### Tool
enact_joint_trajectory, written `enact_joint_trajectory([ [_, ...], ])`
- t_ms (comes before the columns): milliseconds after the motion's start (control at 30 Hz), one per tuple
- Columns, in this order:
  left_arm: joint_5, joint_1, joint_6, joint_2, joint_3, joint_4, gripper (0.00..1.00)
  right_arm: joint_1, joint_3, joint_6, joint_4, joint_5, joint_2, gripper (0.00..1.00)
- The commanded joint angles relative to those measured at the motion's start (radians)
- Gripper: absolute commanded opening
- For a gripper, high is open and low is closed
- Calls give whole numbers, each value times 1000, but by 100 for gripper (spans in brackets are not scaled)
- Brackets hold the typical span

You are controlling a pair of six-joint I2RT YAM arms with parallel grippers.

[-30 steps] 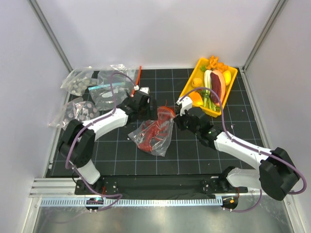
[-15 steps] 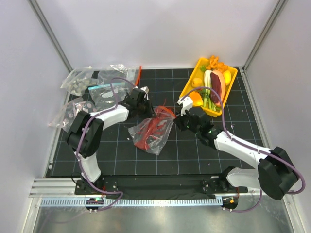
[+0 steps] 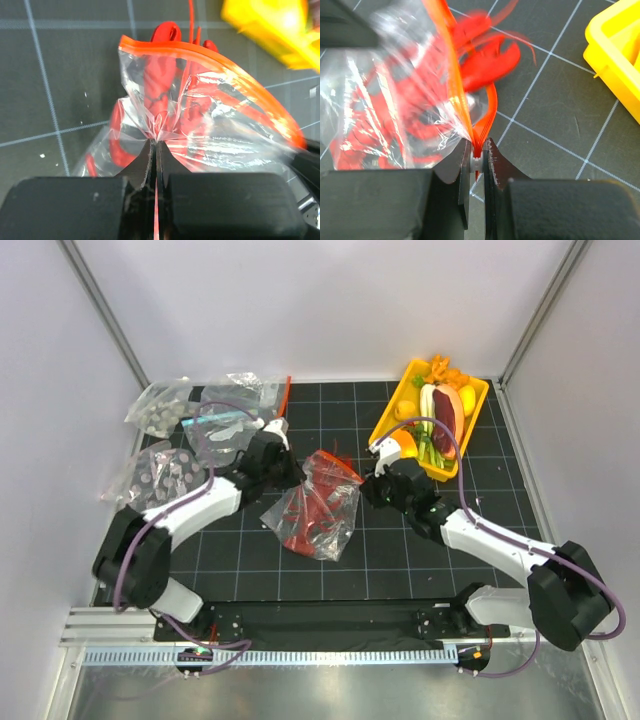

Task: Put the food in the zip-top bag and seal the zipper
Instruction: Place the fake lobster in the zipper food storage bag.

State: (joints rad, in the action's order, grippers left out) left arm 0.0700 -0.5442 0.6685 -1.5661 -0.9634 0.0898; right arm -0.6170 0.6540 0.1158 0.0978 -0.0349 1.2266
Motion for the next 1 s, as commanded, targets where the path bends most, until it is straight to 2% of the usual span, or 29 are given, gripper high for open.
enact_joint_trajectory([
  [0, -143, -39, -53, 196, 40, -73, 0, 10, 27, 33, 36, -26, -10, 1],
  [200, -288, -154, -132, 385, 129, -151, 0, 10, 50, 71, 17, 18, -41, 1],
  [333, -325, -204, -165, 465, 209, -298, 0, 8, 35, 65, 31, -2, -84, 1],
  [700, -410, -283, -245, 497, 278, -421, 0, 7, -50, 68, 131, -92, -248, 1],
  [800, -426, -290, -257, 514, 284, -433, 0, -32, -51, 45, 157, -120, -263, 1],
  [900, -453, -289, -268, 514, 279, -429, 0, -159, -48, -46, 178, -235, -263, 1],
  [933, -463, -289, -271, 508, 276, -426, 0, -250, -45, -109, 184, -273, -260, 1],
  [967, -467, -289, -273, 502, 267, -421, 0, -286, -44, -143, 192, -327, -254, 1],
])
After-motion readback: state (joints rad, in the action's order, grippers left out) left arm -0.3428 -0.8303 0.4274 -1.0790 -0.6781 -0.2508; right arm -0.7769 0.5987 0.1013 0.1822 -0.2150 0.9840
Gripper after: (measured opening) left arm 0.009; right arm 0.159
